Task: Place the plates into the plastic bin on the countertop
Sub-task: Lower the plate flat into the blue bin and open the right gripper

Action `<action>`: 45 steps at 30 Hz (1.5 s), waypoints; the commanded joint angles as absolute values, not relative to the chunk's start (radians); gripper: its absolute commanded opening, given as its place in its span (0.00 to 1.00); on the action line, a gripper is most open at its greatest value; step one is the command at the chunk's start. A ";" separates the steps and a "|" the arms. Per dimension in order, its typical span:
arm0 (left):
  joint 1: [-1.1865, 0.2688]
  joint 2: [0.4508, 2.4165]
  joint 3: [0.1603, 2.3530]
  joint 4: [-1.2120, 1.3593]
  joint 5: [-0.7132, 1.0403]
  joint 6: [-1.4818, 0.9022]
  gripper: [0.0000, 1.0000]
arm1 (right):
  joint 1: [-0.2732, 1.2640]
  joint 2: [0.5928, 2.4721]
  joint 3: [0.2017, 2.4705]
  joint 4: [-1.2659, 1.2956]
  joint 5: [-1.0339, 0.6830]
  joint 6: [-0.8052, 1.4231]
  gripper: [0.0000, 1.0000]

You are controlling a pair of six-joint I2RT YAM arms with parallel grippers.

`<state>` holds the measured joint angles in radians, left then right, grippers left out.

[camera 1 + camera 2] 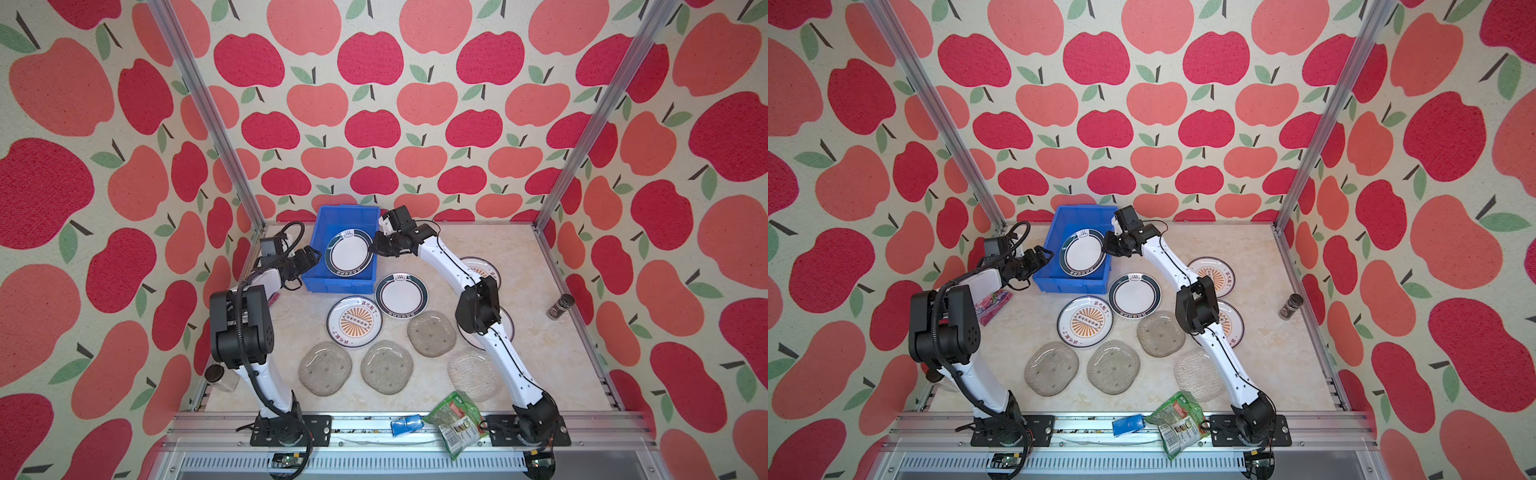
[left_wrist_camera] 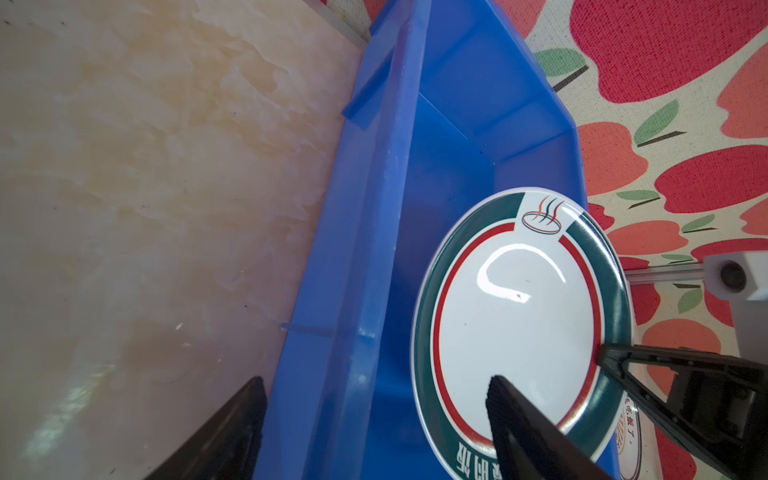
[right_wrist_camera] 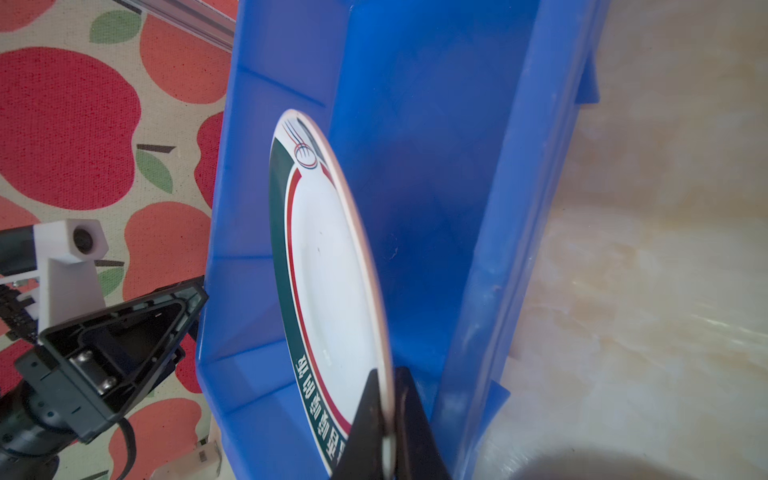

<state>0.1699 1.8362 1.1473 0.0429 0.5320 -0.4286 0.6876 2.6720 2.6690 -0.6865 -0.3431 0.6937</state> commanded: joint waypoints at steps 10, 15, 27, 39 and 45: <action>0.172 1.816 1.136 0.060 0.551 -0.426 0.86 | 0.736 2.726 2.734 -0.722 -0.368 0.611 0.00; 0.172 1.814 1.132 0.061 0.546 -0.426 0.86 | 0.738 2.731 2.735 -0.740 -0.361 0.599 0.02; 0.173 1.826 1.150 0.063 0.546 -0.433 0.87 | 0.738 2.735 2.731 -0.749 -0.383 0.600 0.17; 0.171 1.843 1.160 0.067 0.548 -0.439 0.87 | 0.729 2.694 2.684 -0.782 -0.374 0.585 0.23; 0.167 1.841 1.171 0.036 0.522 -0.428 0.86 | 0.726 2.679 2.678 -0.785 -0.390 0.574 0.23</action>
